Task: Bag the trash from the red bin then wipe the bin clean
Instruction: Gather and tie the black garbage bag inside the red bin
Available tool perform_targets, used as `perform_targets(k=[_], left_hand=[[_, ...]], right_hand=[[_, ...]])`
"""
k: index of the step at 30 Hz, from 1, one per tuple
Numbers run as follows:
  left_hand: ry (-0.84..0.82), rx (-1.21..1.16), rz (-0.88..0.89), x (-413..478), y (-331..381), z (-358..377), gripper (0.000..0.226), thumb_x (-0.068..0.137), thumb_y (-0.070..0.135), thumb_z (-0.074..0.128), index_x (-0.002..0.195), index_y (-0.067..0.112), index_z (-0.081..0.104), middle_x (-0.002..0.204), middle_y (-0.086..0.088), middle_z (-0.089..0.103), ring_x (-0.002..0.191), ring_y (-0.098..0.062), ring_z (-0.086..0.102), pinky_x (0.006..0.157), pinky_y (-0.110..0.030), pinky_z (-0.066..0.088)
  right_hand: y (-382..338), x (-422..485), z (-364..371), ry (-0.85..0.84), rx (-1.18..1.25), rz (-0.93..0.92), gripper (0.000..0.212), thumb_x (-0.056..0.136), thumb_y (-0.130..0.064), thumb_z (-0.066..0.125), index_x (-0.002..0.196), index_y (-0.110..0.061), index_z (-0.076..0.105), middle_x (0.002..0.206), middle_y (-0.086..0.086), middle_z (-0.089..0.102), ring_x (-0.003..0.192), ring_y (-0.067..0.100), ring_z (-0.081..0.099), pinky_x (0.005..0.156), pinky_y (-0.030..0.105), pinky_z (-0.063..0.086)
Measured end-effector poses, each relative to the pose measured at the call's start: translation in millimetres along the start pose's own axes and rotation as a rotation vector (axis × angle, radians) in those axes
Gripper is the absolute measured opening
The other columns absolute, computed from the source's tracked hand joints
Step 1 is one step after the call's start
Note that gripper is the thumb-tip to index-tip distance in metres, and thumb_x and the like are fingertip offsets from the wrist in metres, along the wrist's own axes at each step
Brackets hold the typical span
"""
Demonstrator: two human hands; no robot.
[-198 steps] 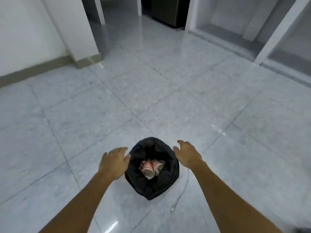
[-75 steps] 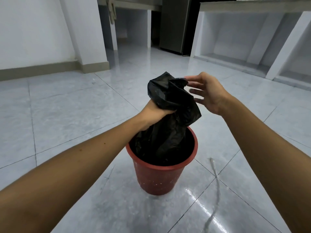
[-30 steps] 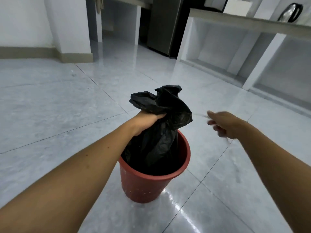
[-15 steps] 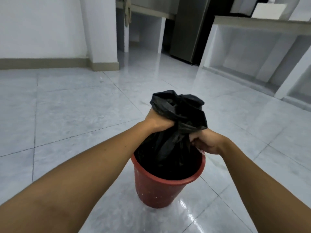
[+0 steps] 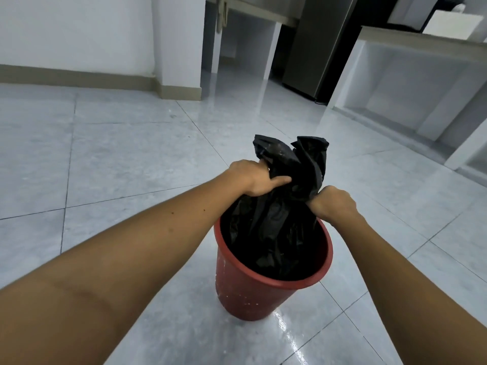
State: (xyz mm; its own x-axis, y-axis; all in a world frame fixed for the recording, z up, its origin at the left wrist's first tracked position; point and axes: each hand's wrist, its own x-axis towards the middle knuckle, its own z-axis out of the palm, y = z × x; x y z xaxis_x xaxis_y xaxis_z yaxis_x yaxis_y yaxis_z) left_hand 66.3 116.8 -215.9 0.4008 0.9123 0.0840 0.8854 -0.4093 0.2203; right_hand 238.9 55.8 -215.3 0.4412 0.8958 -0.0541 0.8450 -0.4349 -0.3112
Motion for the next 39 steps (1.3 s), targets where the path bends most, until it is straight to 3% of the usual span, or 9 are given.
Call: perform_targets(k=[6,10,12,16,19,23,27,33,39], left_hand=[[-0.053,0.042,0.057,-11.8,-11.1,-7.2,0.056,0.090,0.061,0.033,0.111,0.016,0.058,0.110,-0.011,0.063,0.104,-0.031,0.057,0.074,-0.033,0.034],[-0.391,-0.480,-0.105,-8.7,6.5,-9.5,0.045,0.095,0.046,0.035,0.068,0.019,0.058,0.053,0.008,0.055,0.055,-0.014,0.049,0.052,-0.024,0.031],[-0.570,-0.687,-0.138,-8.5,15.1,-11.3,0.047,0.099,0.042,0.027,0.087,0.021,0.066,0.064,0.014,0.064,0.055,-0.004,0.052,0.054,-0.022,0.033],[-0.723,-0.818,-0.131,-8.9,20.5,-10.1,0.046,0.100,0.026,0.021,0.122,0.015,0.059,0.120,0.003,0.066,0.095,-0.008,0.058,0.077,-0.023,0.039],[-0.715,-0.902,-0.178,-7.7,19.7,-10.4,0.042,0.094,0.024,0.029,0.114,0.021,0.067,0.102,0.008,0.064,0.091,-0.008,0.051,0.077,-0.023,0.038],[-0.641,-1.010,-0.244,-5.0,18.9,-4.2,0.022,0.096,0.027,0.044,0.082,0.024,0.061,0.076,0.009,0.051,0.063,-0.003,0.045,0.052,-0.014,0.033],[-0.537,-1.259,-0.275,-2.7,17.1,3.7,0.010,0.091,0.007,0.056,0.094,0.014,0.063,0.074,0.002,0.059,0.054,0.000,0.059,0.045,-0.009,0.047],[-0.458,-1.350,-0.226,-5.7,27.2,10.8,0.011,0.083,-0.008,0.060,0.082,0.003,0.063,0.082,-0.009,0.066,0.069,-0.011,0.069,0.060,-0.015,0.058],[-0.474,-1.397,-0.229,-9.1,32.0,10.6,0.018,0.086,-0.002,0.057,0.103,0.000,0.062,0.111,-0.007,0.068,0.111,-0.022,0.064,0.074,-0.024,0.055]], right_hand=[[8.0,-8.5,1.1,-0.337,0.448,0.184,0.045,0.094,-0.040,0.042,0.059,-0.013,0.045,0.046,0.001,0.042,0.034,0.013,0.034,0.038,0.016,0.024],[10.3,-9.8,-7.7,-0.639,0.808,0.260,0.043,0.100,-0.041,0.040,0.077,-0.010,0.059,0.044,-0.006,0.052,0.026,0.002,0.031,0.034,0.012,0.039],[15.1,-7.8,-10.0,-0.716,0.915,0.208,0.044,0.102,-0.040,0.037,0.098,-0.005,0.064,0.057,-0.004,0.059,0.028,0.002,0.030,0.041,0.017,0.048],[24.9,-4.5,-11.2,-0.771,0.928,0.148,0.045,0.104,-0.033,0.033,0.117,-0.005,0.067,0.062,-0.005,0.048,0.034,0.003,0.029,0.045,0.018,0.045],[28.7,-6.3,-16.2,-0.797,0.882,0.131,0.040,0.099,-0.026,0.040,0.104,-0.010,0.076,0.062,-0.005,0.047,0.042,0.006,0.042,0.050,0.019,0.047],[33.5,-5.2,-22.3,-0.858,0.929,0.104,0.029,0.090,-0.021,0.055,0.102,-0.007,0.078,0.072,0.002,0.046,0.063,0.011,0.043,0.067,0.023,0.042],[31.2,-5.4,-28.1,-0.854,0.957,0.078,0.025,0.069,-0.021,0.073,0.085,-0.003,0.079,0.061,-0.002,0.060,0.045,0.001,0.052,0.046,0.014,0.049],[30.4,-3.2,-23.0,-0.740,0.946,0.077,0.014,0.061,-0.017,0.077,0.072,-0.010,0.072,0.064,0.002,0.072,0.048,0.003,0.064,0.046,0.015,0.053],[27.9,-1.7,-9.0,-0.502,0.776,0.010,0.023,0.071,-0.020,0.083,0.076,-0.022,0.061,0.077,-0.006,0.068,0.074,0.007,0.060,0.064,0.021,0.046]])
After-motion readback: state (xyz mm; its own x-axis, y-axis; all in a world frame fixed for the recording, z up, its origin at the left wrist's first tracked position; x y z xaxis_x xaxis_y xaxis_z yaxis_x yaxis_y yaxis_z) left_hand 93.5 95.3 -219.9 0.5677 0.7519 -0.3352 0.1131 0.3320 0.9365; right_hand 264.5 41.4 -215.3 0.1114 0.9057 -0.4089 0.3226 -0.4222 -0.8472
